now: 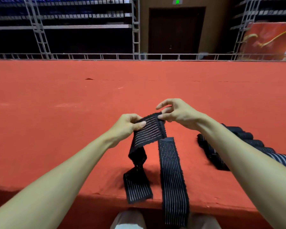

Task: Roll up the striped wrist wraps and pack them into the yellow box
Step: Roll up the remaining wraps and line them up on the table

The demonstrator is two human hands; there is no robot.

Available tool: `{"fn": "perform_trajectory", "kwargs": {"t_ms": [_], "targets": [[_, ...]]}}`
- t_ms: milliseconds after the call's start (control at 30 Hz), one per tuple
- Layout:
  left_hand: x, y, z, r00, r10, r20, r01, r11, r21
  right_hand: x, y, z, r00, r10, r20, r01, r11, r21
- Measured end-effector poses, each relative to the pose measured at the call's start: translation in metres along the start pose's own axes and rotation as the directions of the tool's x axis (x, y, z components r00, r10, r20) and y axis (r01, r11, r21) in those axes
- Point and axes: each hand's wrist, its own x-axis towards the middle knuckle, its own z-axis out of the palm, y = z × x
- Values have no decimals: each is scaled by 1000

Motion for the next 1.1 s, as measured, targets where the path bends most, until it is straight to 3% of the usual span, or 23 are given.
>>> {"fn": "perform_trajectory", "kwargs": {"t_ms": [133, 233, 367, 633, 800, 933, 1000, 1100], "targets": [[2, 2, -1, 999, 11, -30, -9, 997, 74, 6, 6, 5, 1000, 17, -9, -16, 1000, 22], [4, 4, 1, 991, 50, -122, -39, 995, 93, 11, 8, 14, 998, 57, -37, -48, 977, 209], [7, 7, 0, 984, 52, -173, -43, 998, 53, 12, 18, 26, 994, 89, 68, -109, 912, 397], [8, -2, -7, 976, 72, -203, -36, 984, 175, 14, 29, 16, 992, 114, 49, -123, 944, 307], [8, -12, -2, 973, 82, -215, -43, 983, 181, 11, 26, 19, 995, 86, -57, -76, 984, 163], [-4, -18, -8, 999, -48, -11, 48, 999, -5, 8, 17, 18, 986, -3, -168, 27, 990, 141], [-12, -21, -11, 990, -73, 121, 72, 997, 10, 6, 9, 16, 983, -37, -179, 68, 983, 172], [-25, -14, -12, 976, -56, 209, 36, 994, 98, 2, -5, 19, 981, -67, -181, 102, 976, 193]]}}
